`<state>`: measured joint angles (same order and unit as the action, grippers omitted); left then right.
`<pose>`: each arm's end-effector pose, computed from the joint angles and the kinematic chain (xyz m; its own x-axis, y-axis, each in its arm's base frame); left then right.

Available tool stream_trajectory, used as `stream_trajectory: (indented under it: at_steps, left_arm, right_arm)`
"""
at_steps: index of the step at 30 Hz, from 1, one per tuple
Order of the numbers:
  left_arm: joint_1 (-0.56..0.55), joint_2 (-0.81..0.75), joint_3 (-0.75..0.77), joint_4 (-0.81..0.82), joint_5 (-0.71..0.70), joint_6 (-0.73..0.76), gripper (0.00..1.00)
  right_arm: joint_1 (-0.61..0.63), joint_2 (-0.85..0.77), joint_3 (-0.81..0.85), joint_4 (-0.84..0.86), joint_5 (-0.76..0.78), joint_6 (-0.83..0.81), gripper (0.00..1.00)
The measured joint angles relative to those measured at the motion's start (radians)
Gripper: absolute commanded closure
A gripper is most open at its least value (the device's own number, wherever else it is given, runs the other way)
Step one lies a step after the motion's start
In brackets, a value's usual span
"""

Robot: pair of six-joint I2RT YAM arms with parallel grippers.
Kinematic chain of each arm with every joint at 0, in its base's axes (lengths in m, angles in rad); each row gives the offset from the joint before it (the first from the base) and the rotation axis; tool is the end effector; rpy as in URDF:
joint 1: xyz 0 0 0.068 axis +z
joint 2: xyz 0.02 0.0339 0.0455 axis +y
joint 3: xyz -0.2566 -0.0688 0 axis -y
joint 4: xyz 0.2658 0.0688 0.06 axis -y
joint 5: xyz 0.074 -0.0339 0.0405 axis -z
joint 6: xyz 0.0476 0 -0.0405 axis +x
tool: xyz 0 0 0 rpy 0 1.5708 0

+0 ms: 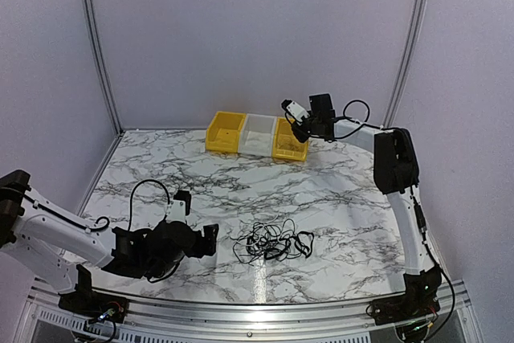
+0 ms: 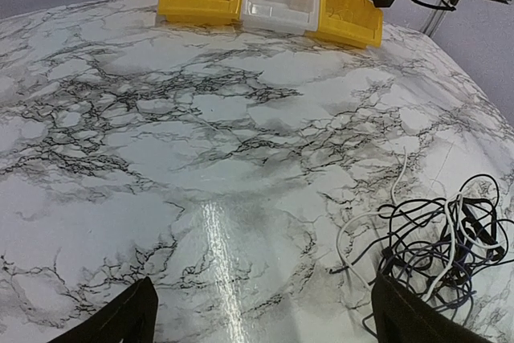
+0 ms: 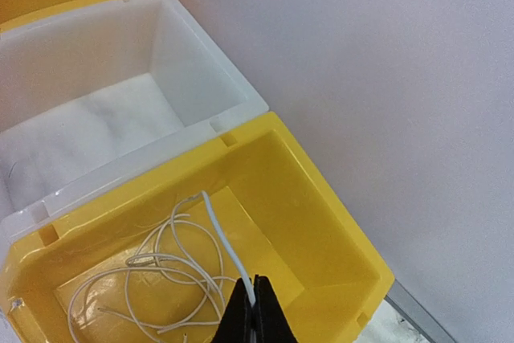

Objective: Untangle the cables

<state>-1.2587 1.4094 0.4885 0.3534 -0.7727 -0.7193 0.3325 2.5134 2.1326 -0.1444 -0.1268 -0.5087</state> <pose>0.1171 -0.2549 0.1334 -0.4540 -0.1291 -0.8816 0.2679 0.9239 -0.2733 0.5666 0.2020 0.1604 -0.2058 -0.5822 -0.7865 -0.6039 0.7080 -0.3660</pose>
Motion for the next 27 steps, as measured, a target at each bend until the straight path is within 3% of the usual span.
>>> stream_trajectory:
  at_steps: [2, 4, 10, 15, 19, 23, 27]
  left_arm:
    - [0.0, 0.0, 0.0, -0.001, 0.0, 0.001, 0.05]
    - [0.0, 0.0, 0.0, -0.001, 0.0, 0.002, 0.06]
    - [0.0, 0.017, 0.008, -0.003, 0.006, 0.024, 0.08]
    - [0.0, 0.017, 0.026, -0.008, 0.017, 0.051, 0.11]
    - [0.0, 0.018, 0.041, -0.008, 0.037, 0.075, 0.24]
    - [0.006, 0.017, 0.055, -0.009, 0.085, 0.1, 0.36]
    - [0.042, 0.017, 0.056, -0.01, 0.2, 0.066, 0.39]
  right_arm:
    - [0.0, 0.0, 0.003, -0.001, 0.002, 0.0, 0.69]
    - [0.0, 0.0, 0.008, -0.005, 0.003, -0.001, 0.6]
    - [-0.001, -0.03, 0.002, -0.056, 0.002, -0.001, 0.46]
    - [-0.001, -0.208, -0.134, -0.106, -0.01, 0.002, 0.27]
    - [-0.001, -0.404, -0.278, -0.116, -0.047, 0.011, 0.28]
    - [0.008, -0.581, -0.425, -0.128, -0.128, 0.021, 0.39]
    - [0.061, -0.737, -0.627, -0.158, -0.239, -0.015, 0.45]
